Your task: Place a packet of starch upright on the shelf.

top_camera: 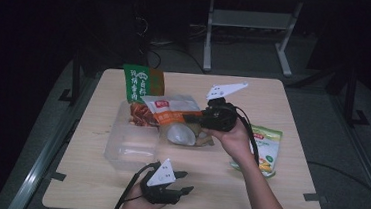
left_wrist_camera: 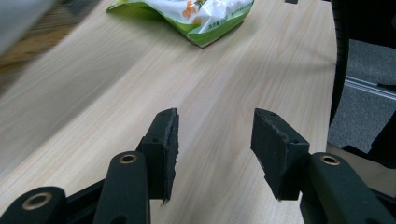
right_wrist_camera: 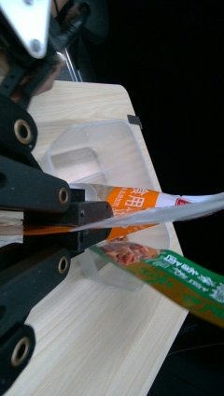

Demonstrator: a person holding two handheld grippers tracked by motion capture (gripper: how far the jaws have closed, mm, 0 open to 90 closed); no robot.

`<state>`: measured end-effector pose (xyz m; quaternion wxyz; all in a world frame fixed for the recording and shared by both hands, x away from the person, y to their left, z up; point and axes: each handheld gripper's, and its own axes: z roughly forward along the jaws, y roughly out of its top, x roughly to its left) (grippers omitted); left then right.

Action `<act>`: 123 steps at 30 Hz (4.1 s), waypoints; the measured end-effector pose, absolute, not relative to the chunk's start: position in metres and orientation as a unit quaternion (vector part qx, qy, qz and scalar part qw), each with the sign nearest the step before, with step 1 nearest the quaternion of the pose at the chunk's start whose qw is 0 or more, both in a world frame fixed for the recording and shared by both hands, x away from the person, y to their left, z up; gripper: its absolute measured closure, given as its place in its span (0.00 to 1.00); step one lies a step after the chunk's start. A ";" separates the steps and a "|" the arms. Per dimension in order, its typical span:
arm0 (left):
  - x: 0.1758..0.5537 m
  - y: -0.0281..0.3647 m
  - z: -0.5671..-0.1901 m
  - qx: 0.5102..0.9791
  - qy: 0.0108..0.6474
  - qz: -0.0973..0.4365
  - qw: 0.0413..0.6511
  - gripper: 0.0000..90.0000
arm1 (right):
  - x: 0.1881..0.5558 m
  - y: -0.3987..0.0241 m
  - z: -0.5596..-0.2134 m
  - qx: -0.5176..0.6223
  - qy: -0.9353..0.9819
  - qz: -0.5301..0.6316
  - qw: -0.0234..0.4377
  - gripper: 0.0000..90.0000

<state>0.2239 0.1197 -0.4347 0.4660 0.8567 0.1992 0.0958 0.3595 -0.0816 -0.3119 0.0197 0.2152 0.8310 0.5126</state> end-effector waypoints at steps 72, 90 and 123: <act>0.226 0.128 -0.441 0.858 0.203 0.103 0.459 0.56 | 0.414 0.076 -0.369 0.209 0.830 0.516 -0.037 0.90; 0.226 0.125 -0.441 0.860 0.200 0.104 0.459 0.56 | 0.398 0.061 -0.357 0.212 0.863 0.459 -0.008 1.00; 0.224 0.124 -0.439 0.859 0.196 0.105 0.462 0.56 | 0.391 0.063 -0.381 0.212 0.904 0.370 -0.027 1.00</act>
